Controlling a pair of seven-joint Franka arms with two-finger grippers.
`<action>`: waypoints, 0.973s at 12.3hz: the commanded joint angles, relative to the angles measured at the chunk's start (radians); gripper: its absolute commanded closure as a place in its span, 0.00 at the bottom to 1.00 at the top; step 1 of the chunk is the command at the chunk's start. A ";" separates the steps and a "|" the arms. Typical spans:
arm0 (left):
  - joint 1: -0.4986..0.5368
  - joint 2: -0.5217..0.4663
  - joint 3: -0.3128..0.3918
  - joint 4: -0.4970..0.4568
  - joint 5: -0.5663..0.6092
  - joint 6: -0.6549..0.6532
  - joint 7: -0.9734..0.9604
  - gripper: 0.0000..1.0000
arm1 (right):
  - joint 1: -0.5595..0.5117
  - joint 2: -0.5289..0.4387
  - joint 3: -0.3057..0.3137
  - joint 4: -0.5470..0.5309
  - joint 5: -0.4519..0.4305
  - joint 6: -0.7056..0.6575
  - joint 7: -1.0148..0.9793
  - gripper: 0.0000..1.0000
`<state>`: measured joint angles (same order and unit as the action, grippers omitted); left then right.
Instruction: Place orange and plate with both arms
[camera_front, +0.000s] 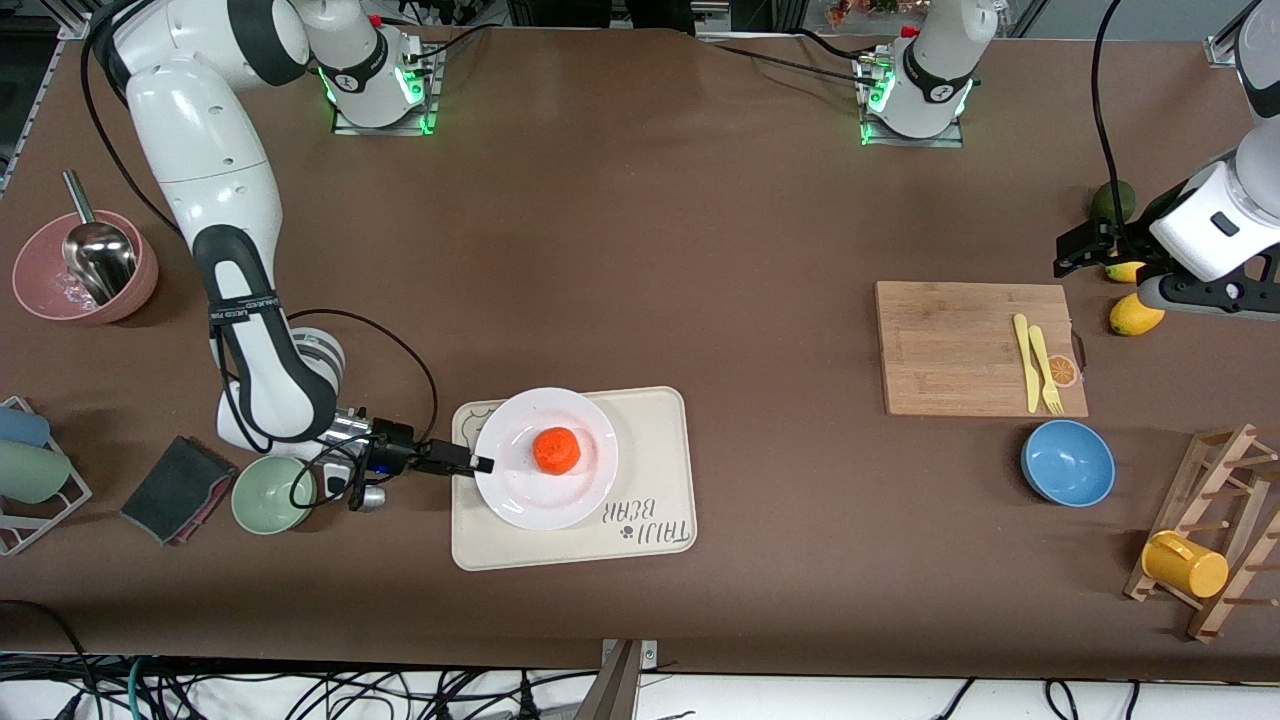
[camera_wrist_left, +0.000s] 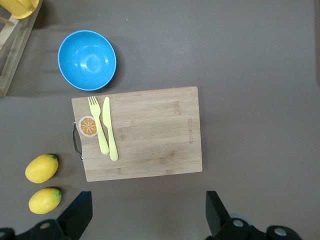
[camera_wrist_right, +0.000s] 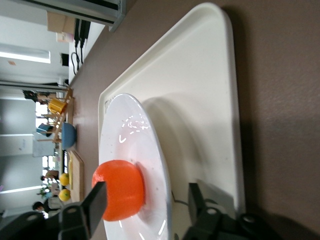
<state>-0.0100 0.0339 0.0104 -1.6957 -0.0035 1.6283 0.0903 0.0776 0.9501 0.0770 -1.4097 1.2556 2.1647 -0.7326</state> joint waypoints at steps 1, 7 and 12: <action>-0.004 0.006 0.000 0.022 0.019 -0.016 0.019 0.00 | -0.044 -0.028 -0.002 0.021 -0.108 -0.104 0.053 0.00; -0.004 0.006 0.000 0.022 0.019 -0.016 0.019 0.00 | -0.052 -0.258 -0.062 0.009 -0.543 -0.323 0.248 0.00; -0.004 0.006 0.000 0.022 0.019 -0.016 0.020 0.00 | -0.041 -0.462 -0.105 0.000 -0.824 -0.499 0.433 0.00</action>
<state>-0.0101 0.0345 0.0104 -1.6942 -0.0035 1.6283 0.0903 0.0218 0.5798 -0.0264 -1.3695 0.5323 1.6988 -0.3805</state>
